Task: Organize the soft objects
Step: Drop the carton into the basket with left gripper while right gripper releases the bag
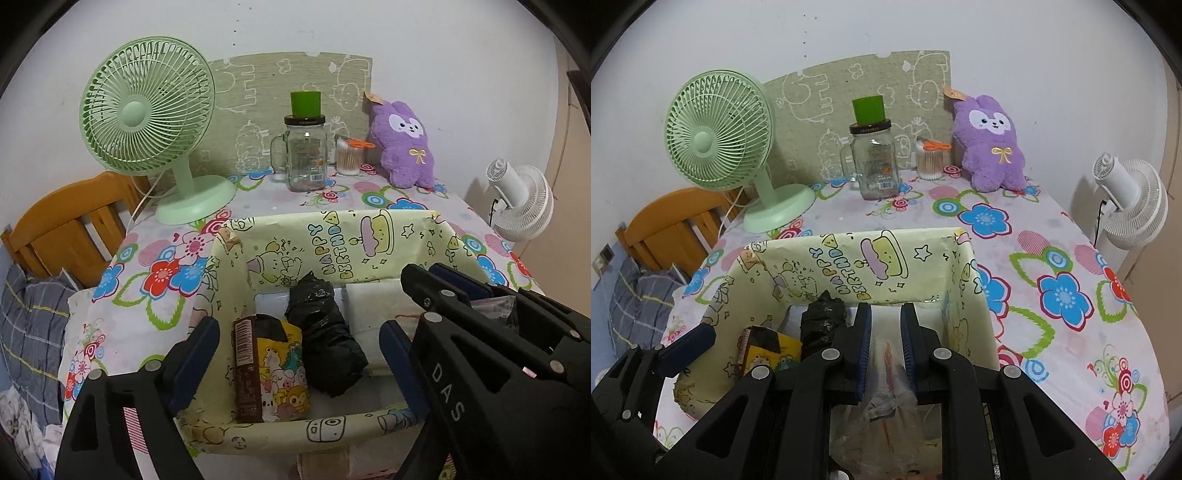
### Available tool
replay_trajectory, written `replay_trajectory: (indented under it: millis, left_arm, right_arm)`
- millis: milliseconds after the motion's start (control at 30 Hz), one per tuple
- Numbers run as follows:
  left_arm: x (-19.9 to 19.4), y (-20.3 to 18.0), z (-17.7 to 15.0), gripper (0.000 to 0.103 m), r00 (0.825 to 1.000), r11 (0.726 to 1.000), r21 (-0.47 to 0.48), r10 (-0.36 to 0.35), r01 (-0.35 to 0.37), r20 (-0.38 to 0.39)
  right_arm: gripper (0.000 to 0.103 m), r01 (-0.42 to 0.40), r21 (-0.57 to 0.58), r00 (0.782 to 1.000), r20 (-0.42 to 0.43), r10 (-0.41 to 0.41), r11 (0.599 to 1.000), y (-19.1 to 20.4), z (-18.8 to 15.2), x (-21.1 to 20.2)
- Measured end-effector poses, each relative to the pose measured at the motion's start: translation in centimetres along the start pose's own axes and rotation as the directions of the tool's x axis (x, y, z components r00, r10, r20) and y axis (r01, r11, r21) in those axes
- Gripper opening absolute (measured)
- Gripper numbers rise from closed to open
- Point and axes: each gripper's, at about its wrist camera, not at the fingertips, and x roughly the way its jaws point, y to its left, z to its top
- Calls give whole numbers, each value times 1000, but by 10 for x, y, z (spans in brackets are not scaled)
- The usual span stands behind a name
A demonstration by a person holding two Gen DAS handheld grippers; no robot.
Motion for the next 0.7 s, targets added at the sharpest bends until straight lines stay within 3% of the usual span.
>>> replay_trajectory:
  millis: [67, 167, 567, 700]
  left_arm:
    - [0, -1, 0, 93, 1000, 1000, 2, -2, 2, -3]
    - [0, -2, 0, 94, 1000, 1000, -3, -23, 23, -7]
    - [-11, -11, 1, 99, 999, 999, -12, -32, 32, 11]
    - [-19, -15, 0, 101, 999, 999, -10, -33, 33, 26]
  right_arm:
    - [42, 7, -7, 1000, -8, -7, 1000, -1, 1, 1]
    - [62, -10, 3, 1000, 1, 10, 1000, -5, 1, -2]
    - [82, -1, -12, 999, 44, 1, 1000, -14, 2, -26]
    - [82, -8, 2, 998, 57, 8, 1000, -19, 0, -35]
